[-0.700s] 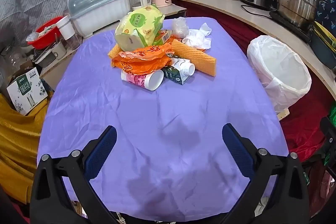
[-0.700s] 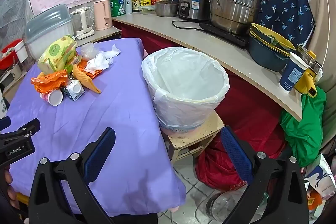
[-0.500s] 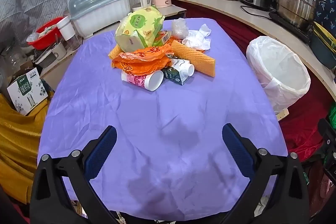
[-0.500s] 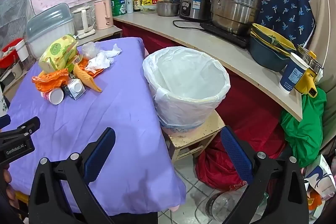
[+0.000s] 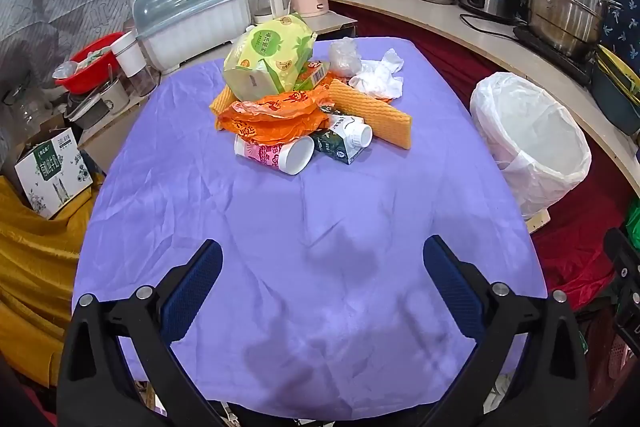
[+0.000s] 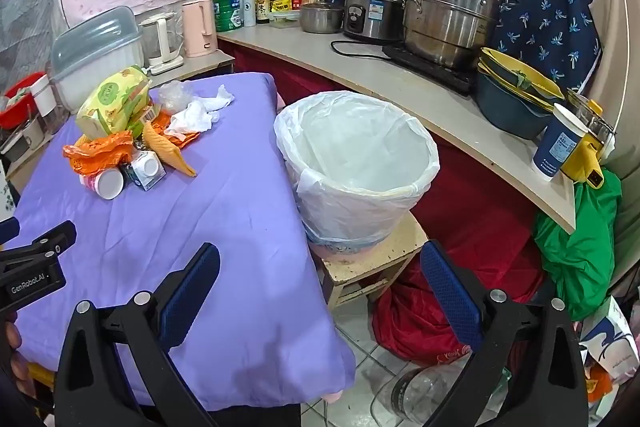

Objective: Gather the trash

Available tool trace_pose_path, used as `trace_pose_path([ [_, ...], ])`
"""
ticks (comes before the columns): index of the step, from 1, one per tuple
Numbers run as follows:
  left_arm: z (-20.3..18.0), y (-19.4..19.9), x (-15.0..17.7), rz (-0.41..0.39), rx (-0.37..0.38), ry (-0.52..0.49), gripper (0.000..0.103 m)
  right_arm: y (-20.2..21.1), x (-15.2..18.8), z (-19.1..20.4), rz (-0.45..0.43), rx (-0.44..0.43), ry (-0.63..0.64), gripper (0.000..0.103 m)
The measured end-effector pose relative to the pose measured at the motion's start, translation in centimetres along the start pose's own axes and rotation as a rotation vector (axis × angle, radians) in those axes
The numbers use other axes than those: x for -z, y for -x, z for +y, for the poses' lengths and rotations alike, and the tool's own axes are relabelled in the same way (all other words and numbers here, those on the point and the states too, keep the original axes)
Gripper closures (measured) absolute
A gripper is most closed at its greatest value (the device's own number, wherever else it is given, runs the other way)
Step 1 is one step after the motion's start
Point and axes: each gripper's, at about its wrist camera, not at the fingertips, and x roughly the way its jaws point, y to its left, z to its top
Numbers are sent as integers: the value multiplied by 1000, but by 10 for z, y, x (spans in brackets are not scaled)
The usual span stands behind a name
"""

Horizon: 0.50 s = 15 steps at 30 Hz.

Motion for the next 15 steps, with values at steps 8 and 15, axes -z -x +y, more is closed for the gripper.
trace_pose_path([
  [8, 1, 2, 0, -2, 0, -2, 7, 0, 0, 1, 2, 1, 1, 7],
  [15, 2, 4, -2, -1, 2, -4, 7, 1, -1, -1, 0, 2, 0, 7],
])
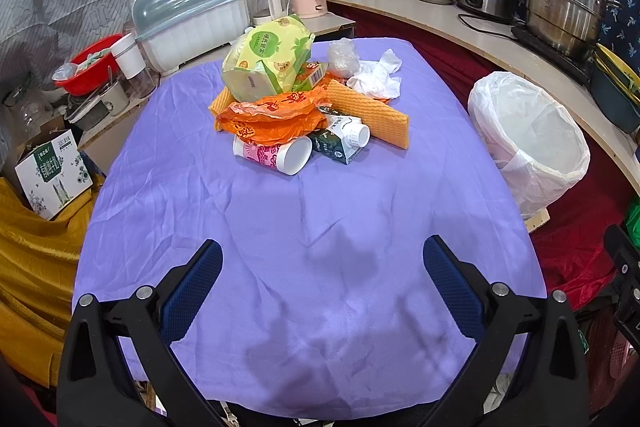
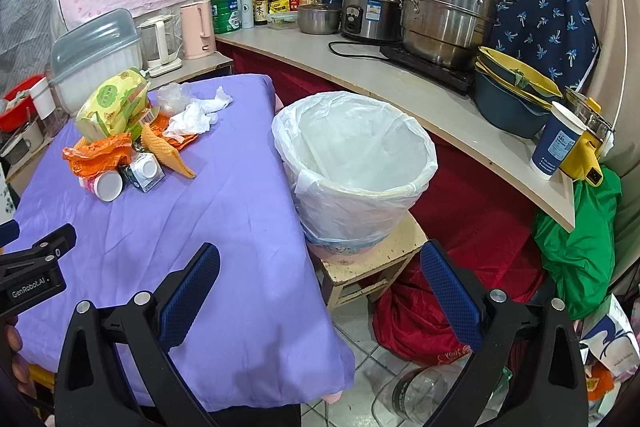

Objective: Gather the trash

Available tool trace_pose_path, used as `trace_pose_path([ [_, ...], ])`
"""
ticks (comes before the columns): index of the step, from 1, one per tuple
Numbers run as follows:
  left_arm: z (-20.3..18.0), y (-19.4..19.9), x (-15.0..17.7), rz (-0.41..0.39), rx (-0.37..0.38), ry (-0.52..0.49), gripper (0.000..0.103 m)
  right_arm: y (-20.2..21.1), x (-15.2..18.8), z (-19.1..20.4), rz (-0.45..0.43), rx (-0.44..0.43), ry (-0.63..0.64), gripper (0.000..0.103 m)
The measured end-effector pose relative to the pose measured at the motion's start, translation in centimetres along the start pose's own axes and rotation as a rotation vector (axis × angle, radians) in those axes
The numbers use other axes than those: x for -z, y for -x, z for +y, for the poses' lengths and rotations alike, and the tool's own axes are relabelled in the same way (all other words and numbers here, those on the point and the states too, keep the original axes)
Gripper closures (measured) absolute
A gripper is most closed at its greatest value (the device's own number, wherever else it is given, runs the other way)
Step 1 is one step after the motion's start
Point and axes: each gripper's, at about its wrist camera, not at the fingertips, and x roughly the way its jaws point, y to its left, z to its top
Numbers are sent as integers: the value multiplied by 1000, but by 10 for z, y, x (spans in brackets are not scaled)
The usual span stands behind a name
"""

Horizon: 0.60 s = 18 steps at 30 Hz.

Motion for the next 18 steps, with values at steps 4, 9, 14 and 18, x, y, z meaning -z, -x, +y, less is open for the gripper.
trace_pose_path([
  [4, -3, 0, 1, -4, -5, 1, 7, 1, -1, -1, 0, -1, -2, 7],
  [9, -2, 2, -1, -5, -5, 4, 7, 1, -1, -1, 0, -2, -2, 7],
  [14, -3, 4, -1, -8, -4, 0, 7, 3, -1, -4, -2, -3, -1, 7],
  [18, -3, 1, 0, -7, -4, 2, 7, 0, 0, -10, -5, -6, -1, 7],
])
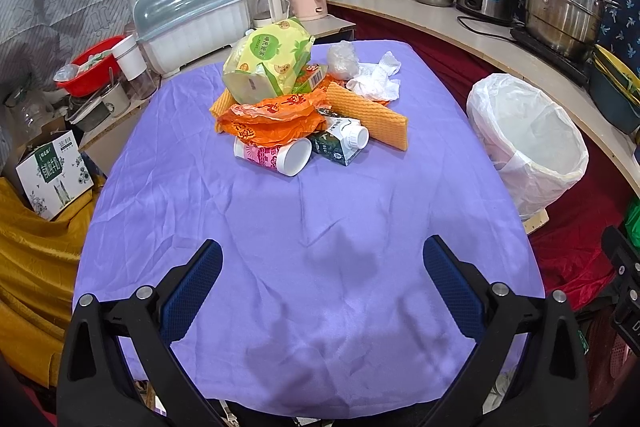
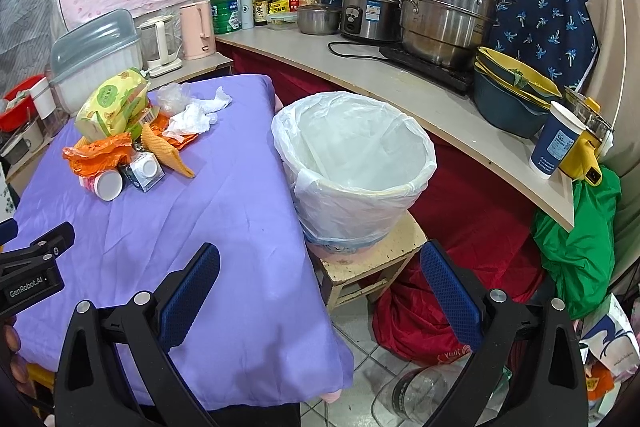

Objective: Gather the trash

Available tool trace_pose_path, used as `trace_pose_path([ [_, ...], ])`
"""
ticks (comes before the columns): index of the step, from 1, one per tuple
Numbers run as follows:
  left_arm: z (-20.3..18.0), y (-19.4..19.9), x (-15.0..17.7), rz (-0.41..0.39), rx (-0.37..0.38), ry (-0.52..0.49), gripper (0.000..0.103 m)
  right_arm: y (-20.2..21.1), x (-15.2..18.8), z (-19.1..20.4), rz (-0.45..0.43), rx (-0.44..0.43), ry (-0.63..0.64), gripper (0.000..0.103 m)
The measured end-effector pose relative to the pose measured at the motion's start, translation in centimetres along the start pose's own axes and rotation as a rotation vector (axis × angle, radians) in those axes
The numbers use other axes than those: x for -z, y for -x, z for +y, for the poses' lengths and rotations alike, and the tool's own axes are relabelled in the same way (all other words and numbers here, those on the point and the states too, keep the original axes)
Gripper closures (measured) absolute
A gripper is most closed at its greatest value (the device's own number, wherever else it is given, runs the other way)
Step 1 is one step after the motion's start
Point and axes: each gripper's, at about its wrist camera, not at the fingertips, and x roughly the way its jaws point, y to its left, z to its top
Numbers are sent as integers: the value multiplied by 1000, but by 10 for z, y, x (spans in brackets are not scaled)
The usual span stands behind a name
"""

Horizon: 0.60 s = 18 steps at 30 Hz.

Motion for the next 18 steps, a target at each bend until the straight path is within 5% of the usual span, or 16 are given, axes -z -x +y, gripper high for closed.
trace_pose_path([
  [18, -1, 1, 1, -1, -2, -3, 7, -1, 1, 2, -2, 3, -1, 7],
])
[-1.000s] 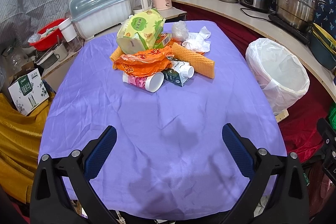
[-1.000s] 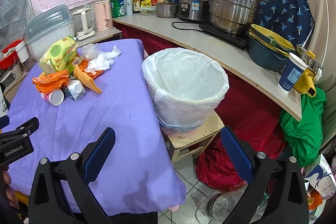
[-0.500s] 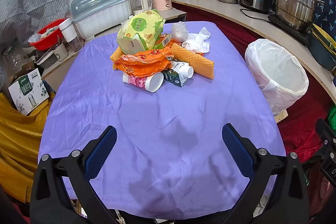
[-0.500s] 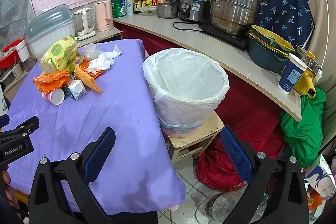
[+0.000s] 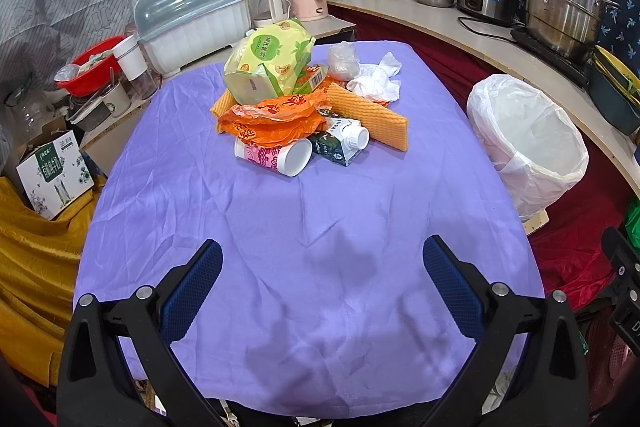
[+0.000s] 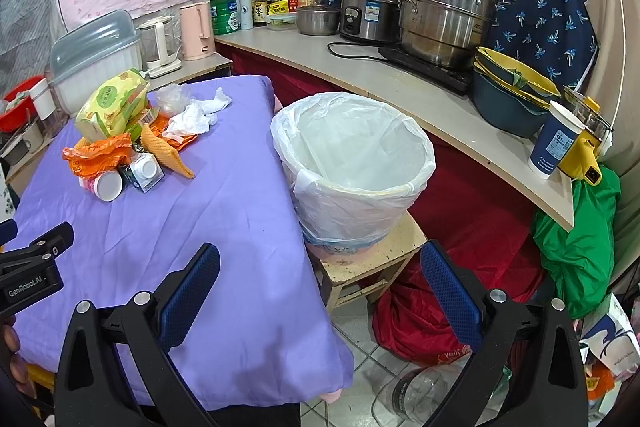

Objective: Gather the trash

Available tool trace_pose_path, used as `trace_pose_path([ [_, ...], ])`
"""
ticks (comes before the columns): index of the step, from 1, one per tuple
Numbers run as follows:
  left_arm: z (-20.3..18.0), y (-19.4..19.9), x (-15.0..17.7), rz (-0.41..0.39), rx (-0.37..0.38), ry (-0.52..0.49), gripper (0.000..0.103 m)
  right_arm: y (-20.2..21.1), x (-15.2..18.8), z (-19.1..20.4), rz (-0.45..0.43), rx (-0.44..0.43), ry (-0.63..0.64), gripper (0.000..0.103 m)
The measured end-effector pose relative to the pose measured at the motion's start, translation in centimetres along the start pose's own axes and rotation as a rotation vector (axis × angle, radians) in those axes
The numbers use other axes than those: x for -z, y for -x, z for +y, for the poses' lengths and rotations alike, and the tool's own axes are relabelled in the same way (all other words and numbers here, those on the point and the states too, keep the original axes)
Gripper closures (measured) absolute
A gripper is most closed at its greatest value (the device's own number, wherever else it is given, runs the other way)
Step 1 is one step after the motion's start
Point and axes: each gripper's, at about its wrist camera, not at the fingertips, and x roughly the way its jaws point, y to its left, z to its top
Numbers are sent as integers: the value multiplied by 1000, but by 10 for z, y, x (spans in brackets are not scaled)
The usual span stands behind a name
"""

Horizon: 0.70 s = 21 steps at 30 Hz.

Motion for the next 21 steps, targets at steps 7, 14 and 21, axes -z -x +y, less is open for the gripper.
trace_pose_path([
  [7, 0, 1, 0, -1, -1, 4, 7, 1, 0, 0, -1, 0, 1, 7],
  [14, -1, 2, -2, 0, 1, 2, 7, 1, -1, 1, -1, 0, 0, 7],
  [21, 0, 1, 0, -1, 0, 2, 7, 0, -1, 0, -1, 0, 2, 7],
])
